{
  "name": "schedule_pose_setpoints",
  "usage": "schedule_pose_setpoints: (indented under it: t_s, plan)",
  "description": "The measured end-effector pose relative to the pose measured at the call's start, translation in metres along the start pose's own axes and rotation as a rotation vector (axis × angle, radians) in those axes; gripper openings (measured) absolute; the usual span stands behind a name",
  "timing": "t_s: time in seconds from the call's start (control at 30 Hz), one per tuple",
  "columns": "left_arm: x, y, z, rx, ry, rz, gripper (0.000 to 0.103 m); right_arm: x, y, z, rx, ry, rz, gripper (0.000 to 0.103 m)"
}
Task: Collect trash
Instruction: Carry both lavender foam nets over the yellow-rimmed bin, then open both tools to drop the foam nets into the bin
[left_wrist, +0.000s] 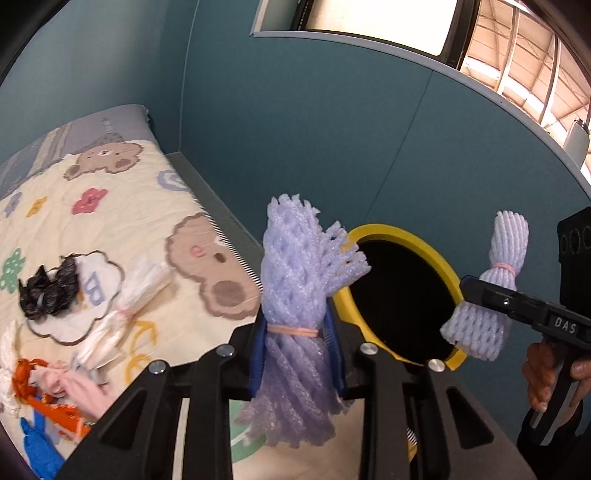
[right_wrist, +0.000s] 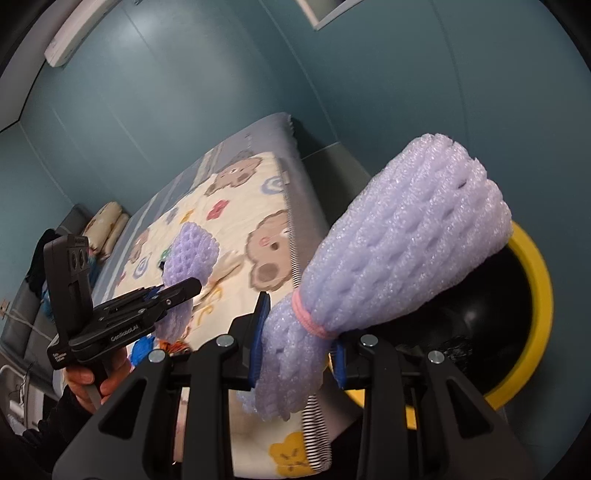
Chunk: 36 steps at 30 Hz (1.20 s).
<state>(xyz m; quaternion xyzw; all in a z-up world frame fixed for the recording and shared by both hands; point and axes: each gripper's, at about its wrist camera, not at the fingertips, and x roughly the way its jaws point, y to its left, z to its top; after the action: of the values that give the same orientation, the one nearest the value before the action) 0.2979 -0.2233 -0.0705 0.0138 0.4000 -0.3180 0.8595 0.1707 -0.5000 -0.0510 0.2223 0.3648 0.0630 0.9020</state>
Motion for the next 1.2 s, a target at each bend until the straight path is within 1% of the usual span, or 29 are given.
schedule_pose_setpoints:
  t_s: [0.13, 0.33, 0.53, 0.7, 0.87, 0.97, 1.03, 1.1, 1.2]
  plan:
    - [0.014, -0.014, 0.006, 0.012, -0.003, -0.017, 0.027, 0.001, -0.01, 0.006, 0.011, -0.017, -0.051, 0.028]
    - [0.038, -0.037, 0.013, 0.033, 0.005, -0.037, 0.027, 0.008, -0.027, 0.016, 0.031, -0.02, -0.096, 0.029]
    - [0.069, -0.051, 0.019, 0.023, 0.031, -0.073, 0.027, 0.022, -0.047, 0.019, 0.063, 0.001, -0.122, 0.029]
    - [0.093, -0.059, 0.022, 0.012, 0.062, -0.093, 0.027, 0.026, -0.061, 0.017, 0.065, 0.005, -0.151, 0.029]
    - [0.112, -0.067, 0.025, 0.012, 0.079, -0.104, 0.027, 0.042, -0.065, 0.019, 0.073, 0.022, -0.171, 0.029]
    - [0.118, -0.071, 0.027, 0.007, 0.084, -0.119, 0.027, 0.045, -0.069, 0.02, 0.08, 0.023, -0.176, 0.03]
    - [0.119, -0.077, 0.03, 0.01, 0.086, -0.126, 0.027, 0.044, -0.071, 0.021, 0.078, 0.02, -0.186, 0.032]
    - [0.123, -0.075, 0.035, 0.017, 0.081, -0.129, 0.028, 0.042, -0.073, 0.022, 0.076, 0.014, -0.195, 0.034]
    - [0.123, -0.079, 0.04, 0.017, 0.079, -0.14, 0.032, 0.037, -0.076, 0.022, 0.084, 0.007, -0.198, 0.035]
